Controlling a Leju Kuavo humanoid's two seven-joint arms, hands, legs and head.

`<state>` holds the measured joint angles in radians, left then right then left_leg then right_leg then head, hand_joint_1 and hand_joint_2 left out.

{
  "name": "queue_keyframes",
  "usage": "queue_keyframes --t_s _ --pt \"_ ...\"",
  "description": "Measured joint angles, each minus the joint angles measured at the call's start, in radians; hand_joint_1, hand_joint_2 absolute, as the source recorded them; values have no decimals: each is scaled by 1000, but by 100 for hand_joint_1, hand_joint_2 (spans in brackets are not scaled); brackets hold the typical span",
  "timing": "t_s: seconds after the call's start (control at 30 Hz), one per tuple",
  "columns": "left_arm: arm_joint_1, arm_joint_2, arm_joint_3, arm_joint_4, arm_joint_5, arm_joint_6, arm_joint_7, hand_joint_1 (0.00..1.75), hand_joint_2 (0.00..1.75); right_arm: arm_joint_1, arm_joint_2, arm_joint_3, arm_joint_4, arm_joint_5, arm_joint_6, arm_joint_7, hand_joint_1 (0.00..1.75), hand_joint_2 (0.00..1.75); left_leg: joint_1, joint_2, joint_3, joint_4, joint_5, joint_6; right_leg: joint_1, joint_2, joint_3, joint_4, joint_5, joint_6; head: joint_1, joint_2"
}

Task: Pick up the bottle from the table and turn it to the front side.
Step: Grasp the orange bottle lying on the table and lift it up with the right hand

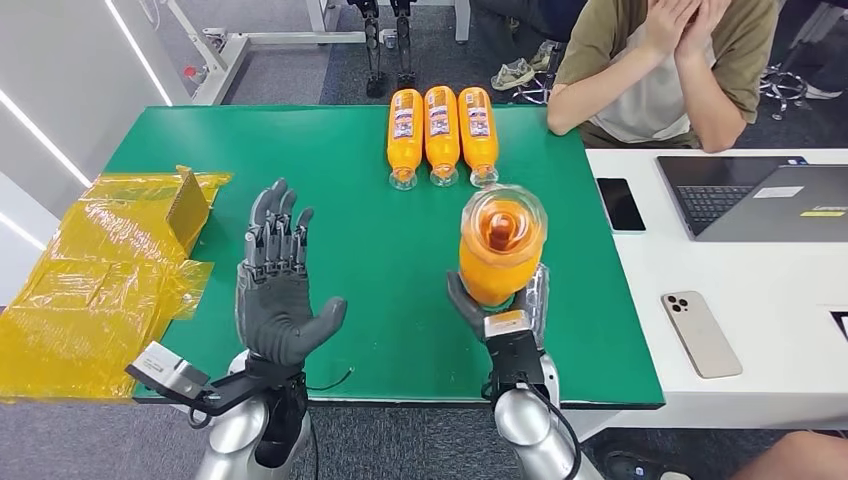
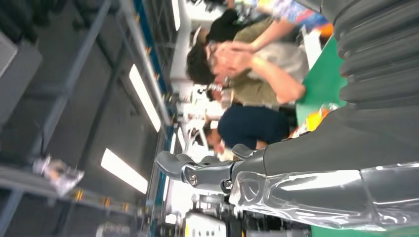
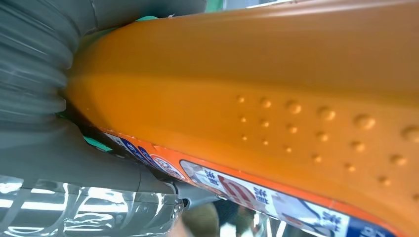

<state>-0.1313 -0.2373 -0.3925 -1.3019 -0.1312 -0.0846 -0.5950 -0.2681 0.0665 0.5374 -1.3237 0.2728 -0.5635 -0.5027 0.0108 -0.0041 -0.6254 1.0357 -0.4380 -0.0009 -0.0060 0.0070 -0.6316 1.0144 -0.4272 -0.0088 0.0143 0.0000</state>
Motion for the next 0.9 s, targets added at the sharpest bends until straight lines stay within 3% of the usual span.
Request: queue_keyframes --t_s 0.23,0.9 --pt "2 0 -25 -4 -30 -18 8 0 175 1 20 41 -20 102 208 170 175 175 0 0 0 0 0 0 0 0 0 0 0 -1 0 0" --pt "5 -9 -27 -10 -47 -71 14 0 175 -4 28 46 2 234 384 319 175 175 0 -1 0 0 0 0 0 -1 0 1 -1 -1 0 0"
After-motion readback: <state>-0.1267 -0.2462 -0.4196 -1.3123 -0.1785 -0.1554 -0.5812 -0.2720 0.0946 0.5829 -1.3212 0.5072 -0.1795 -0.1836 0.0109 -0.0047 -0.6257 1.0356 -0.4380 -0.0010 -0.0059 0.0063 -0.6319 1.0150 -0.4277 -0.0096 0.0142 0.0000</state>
